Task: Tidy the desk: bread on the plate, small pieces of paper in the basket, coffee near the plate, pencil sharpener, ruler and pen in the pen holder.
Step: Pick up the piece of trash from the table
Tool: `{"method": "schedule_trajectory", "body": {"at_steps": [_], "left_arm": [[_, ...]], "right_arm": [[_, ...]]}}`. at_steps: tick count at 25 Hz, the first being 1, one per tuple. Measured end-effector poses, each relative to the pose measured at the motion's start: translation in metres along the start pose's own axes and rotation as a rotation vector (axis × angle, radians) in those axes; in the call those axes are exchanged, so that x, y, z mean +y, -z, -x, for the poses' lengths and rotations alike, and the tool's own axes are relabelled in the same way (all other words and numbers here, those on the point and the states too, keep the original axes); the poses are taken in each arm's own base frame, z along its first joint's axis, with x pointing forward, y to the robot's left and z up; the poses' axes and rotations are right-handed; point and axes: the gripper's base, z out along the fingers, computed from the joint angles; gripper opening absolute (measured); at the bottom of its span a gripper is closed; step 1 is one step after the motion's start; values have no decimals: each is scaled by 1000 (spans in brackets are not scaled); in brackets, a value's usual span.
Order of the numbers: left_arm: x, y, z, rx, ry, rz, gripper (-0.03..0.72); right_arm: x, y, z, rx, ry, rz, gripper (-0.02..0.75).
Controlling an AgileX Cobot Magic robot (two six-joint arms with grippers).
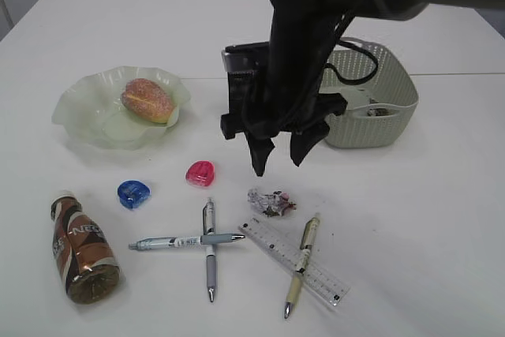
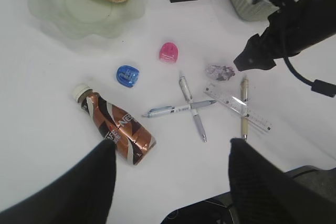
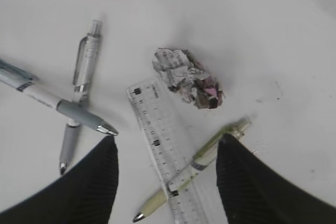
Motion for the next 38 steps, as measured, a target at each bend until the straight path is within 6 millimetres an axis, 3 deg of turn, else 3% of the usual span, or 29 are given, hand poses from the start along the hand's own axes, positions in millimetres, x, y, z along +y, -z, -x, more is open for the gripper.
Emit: {"method": "schedule_trajectory", "body": {"at_steps": [8,15,38], "left_arm": [[0,0,0,0,0,0,493],[0,0,0,0,0,0,491],[0,0,0,0,0,0,489]], "right_arm": [[-7,-48,4,90,10,-62,437],[-10,-76,4,147,10,-72,437],[-10,-88,11,88,17,-69,437]]}}
